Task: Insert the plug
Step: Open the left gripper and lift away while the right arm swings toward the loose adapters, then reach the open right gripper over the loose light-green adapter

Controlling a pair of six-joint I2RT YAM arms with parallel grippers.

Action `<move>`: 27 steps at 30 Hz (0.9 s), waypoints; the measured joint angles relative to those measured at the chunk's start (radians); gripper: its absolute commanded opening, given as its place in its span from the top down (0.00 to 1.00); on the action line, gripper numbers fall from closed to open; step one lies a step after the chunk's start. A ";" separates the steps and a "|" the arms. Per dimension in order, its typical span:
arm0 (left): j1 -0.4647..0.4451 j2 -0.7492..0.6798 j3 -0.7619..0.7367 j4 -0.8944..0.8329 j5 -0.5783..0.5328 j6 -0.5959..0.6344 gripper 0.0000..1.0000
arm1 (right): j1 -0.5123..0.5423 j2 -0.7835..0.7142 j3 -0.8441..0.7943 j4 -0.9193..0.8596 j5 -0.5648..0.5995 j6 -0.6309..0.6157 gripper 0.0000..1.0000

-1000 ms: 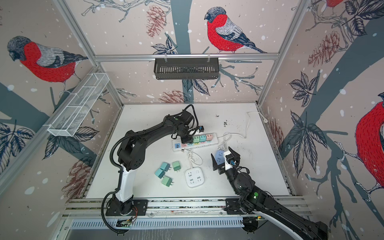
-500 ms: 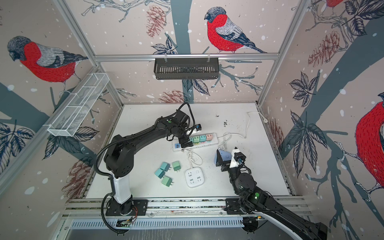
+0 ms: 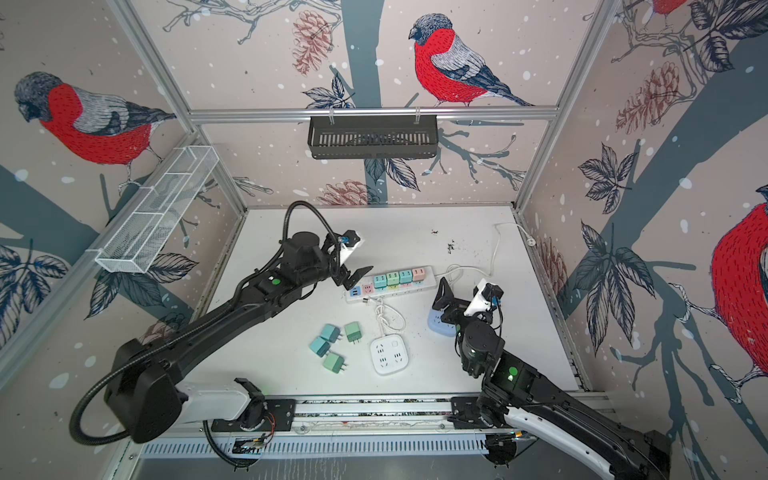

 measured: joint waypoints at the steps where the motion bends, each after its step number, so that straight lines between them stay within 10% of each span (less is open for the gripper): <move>1: 0.000 -0.016 -0.015 0.021 -0.002 -0.018 0.01 | -0.005 0.032 0.031 -0.018 -0.006 0.011 0.00; 16: 0.008 -0.071 -0.038 0.284 -0.211 -0.456 0.01 | -0.025 0.207 0.173 -0.133 -0.452 -0.116 0.03; 27: 0.008 -0.159 0.090 0.061 -0.463 -0.835 0.01 | 0.146 0.351 0.125 -0.121 -0.622 -0.180 0.11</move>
